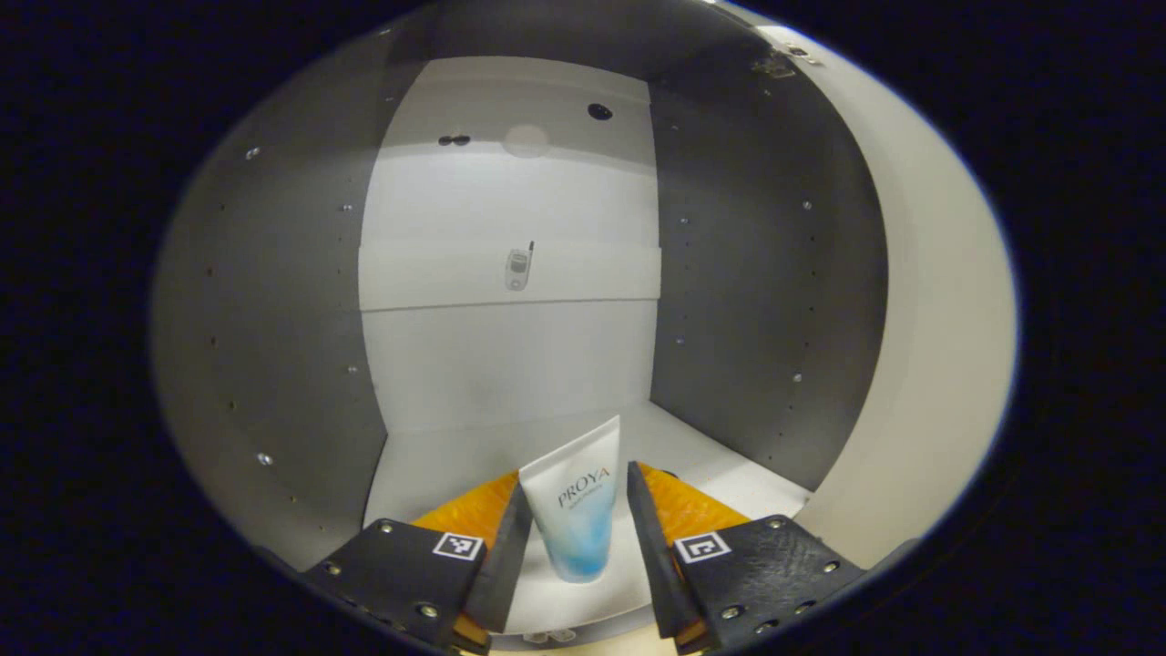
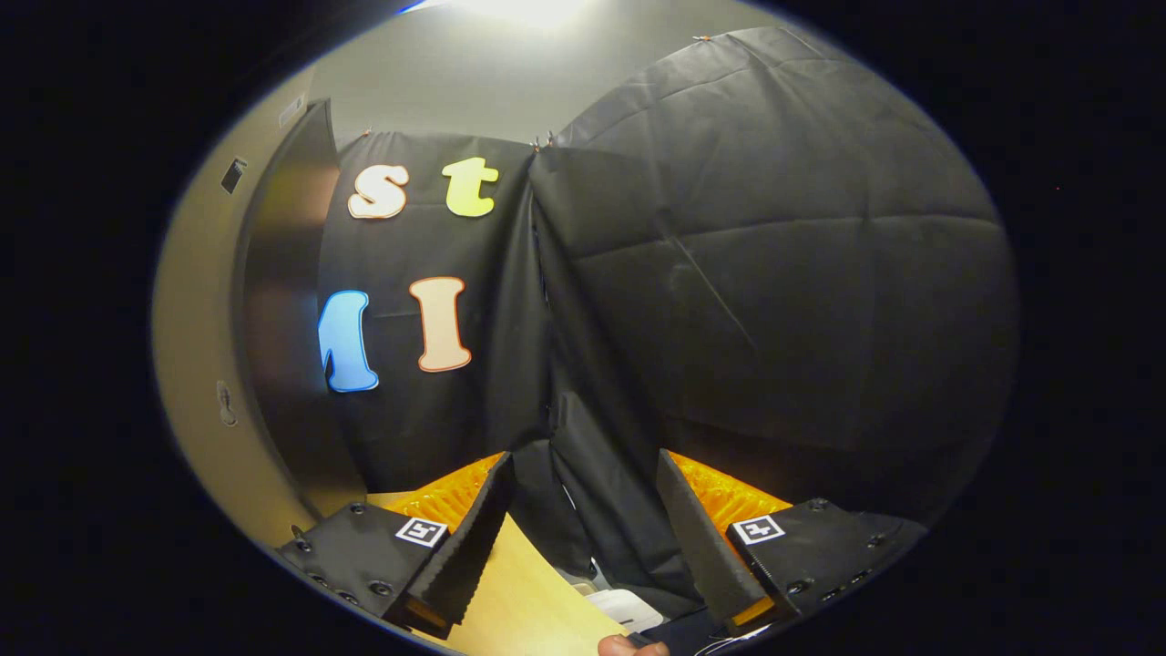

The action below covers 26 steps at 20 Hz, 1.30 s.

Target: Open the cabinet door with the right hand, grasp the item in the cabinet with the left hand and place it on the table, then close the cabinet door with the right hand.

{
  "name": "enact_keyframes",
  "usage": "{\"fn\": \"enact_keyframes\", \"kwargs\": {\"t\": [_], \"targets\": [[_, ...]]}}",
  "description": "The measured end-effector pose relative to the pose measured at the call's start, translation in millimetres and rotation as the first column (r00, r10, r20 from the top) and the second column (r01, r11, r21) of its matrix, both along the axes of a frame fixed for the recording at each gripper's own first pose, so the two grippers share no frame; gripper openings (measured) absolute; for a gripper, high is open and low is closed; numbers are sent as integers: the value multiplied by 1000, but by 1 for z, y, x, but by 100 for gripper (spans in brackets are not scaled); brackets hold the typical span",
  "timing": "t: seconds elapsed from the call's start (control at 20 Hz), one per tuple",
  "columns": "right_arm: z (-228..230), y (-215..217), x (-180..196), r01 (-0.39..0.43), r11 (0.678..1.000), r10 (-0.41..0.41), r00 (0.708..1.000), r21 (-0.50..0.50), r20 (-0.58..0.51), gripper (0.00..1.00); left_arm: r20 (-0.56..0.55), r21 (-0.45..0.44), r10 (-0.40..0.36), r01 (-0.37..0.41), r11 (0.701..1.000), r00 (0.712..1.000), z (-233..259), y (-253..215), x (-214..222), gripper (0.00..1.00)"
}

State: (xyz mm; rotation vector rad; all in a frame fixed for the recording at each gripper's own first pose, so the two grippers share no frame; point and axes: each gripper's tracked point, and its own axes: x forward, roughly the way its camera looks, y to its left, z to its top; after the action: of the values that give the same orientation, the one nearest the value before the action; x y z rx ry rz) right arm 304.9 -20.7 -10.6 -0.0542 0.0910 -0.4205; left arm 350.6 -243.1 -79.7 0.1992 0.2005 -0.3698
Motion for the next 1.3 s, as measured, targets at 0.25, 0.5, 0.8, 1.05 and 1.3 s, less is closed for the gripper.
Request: {"fn": "enact_keyframes", "kwargs": {"t": [0.25,0.5,0.8,1.05,1.3], "targets": [[-2,1,8,-18,1000,18,1000,-6,-9,98,22,-55,51,-50,997,998,6,7,3,23],[-2,5,5,-29,999,28,999,-20,-15,98,32,-103,51,-47,994,998,9,12,-8,17],[1,14,-13,-24,999,23,999,-29,-25,98,58,-140,34,-25,990,998,35,24,-44,15],[12,35,-24,-53,999,53,999,-2,7,98,122,-164,-22,42,985,992,78,50,-107,14],[44,50,-39,-65,997,67,997,-35,46,98,135,-161,22,0,987,991,86,123,-163,16]]}}
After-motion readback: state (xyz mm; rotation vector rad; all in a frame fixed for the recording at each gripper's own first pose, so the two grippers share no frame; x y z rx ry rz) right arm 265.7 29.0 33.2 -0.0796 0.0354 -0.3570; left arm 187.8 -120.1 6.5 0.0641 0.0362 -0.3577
